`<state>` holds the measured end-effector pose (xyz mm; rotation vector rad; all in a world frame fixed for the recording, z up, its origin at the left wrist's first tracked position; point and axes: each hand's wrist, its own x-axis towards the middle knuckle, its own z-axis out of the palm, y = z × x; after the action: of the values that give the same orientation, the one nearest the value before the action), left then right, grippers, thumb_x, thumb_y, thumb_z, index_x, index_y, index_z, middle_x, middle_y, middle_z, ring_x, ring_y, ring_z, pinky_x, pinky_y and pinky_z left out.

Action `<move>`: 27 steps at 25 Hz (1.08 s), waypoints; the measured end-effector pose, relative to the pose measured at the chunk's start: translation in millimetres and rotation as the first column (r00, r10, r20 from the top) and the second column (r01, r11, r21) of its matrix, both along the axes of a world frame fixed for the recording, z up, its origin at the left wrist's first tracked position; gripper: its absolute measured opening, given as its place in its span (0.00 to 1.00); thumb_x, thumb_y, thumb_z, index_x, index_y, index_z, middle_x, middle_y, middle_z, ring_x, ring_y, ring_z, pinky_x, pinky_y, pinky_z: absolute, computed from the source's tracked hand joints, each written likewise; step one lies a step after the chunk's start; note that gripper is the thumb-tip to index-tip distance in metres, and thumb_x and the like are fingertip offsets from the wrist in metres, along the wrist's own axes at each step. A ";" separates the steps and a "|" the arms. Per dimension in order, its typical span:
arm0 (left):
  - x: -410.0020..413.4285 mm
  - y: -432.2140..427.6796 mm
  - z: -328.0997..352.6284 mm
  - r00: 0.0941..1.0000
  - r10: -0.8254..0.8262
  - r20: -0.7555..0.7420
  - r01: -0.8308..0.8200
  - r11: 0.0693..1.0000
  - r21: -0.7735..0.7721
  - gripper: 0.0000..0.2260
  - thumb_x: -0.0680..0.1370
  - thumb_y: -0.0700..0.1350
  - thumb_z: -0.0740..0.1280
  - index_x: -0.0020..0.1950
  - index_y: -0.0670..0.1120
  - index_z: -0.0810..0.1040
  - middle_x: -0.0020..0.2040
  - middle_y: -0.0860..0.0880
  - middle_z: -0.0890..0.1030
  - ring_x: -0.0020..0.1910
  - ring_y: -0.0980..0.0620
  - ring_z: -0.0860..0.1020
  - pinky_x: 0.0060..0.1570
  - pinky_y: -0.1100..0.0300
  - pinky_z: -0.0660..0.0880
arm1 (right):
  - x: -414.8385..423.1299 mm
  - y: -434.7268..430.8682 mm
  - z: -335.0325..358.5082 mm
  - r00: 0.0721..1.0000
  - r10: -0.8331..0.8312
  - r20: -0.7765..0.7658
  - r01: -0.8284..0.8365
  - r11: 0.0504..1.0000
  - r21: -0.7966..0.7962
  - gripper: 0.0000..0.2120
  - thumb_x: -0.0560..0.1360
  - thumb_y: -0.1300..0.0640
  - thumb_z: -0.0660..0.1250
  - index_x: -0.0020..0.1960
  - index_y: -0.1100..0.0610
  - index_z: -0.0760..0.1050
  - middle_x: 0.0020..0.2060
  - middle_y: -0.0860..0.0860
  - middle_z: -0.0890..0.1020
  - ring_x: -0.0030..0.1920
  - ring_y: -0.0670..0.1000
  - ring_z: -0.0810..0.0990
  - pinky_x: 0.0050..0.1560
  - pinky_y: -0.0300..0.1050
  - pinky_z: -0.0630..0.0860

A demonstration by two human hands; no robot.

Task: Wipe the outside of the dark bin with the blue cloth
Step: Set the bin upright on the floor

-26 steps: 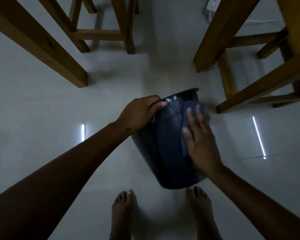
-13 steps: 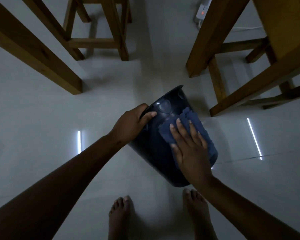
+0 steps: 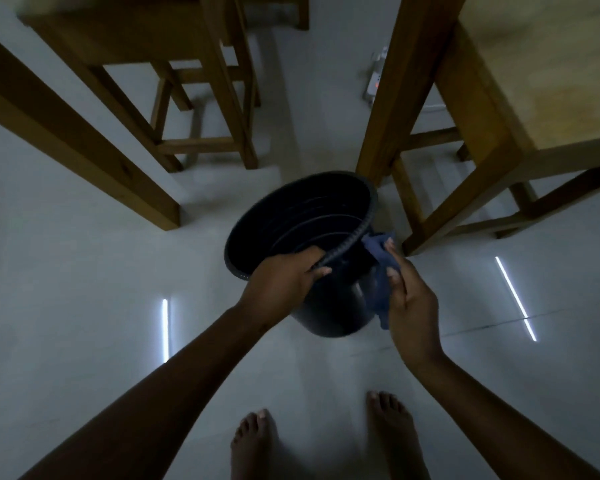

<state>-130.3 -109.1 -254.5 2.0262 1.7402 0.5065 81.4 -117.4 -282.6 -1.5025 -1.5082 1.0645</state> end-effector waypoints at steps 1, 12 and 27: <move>1.6 -4.1 -4.6 0.989 -0.067 -0.129 0.074 0.996 0.052 0.08 0.77 0.50 0.66 0.53 0.49 0.78 0.40 0.47 0.84 0.37 0.46 0.82 0.35 0.56 0.78 | 2.8 -1.9 6.1 0.999 -0.043 -0.033 0.042 0.999 -0.016 0.20 0.81 0.58 0.58 0.73 0.52 0.67 0.69 0.46 0.73 0.68 0.41 0.71 0.64 0.34 0.69; 5.5 -29.9 -28.1 0.886 -0.334 -0.321 0.220 0.913 -0.344 0.16 0.76 0.52 0.68 0.59 0.45 0.75 0.54 0.45 0.82 0.53 0.44 0.80 0.48 0.52 0.79 | 2.1 -22.9 13.9 0.998 -0.057 0.016 0.057 0.998 -0.031 0.22 0.81 0.58 0.58 0.74 0.52 0.64 0.70 0.46 0.70 0.69 0.44 0.69 0.63 0.23 0.62; 100.6 57.6 178.3 0.931 -0.293 -0.218 0.295 0.955 -0.022 0.12 0.80 0.52 0.60 0.58 0.47 0.76 0.55 0.48 0.81 0.54 0.47 0.79 0.51 0.54 0.75 | 90.1 60.3 206.4 0.911 -0.411 -0.026 0.389 0.839 0.380 0.21 0.82 0.55 0.57 0.74 0.52 0.64 0.70 0.51 0.73 0.69 0.50 0.72 0.62 0.41 0.71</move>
<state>-29.7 -51.5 -76.3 2.3727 1.5075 0.2023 171.5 -57.1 -76.2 -1.4860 -1.2650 0.4544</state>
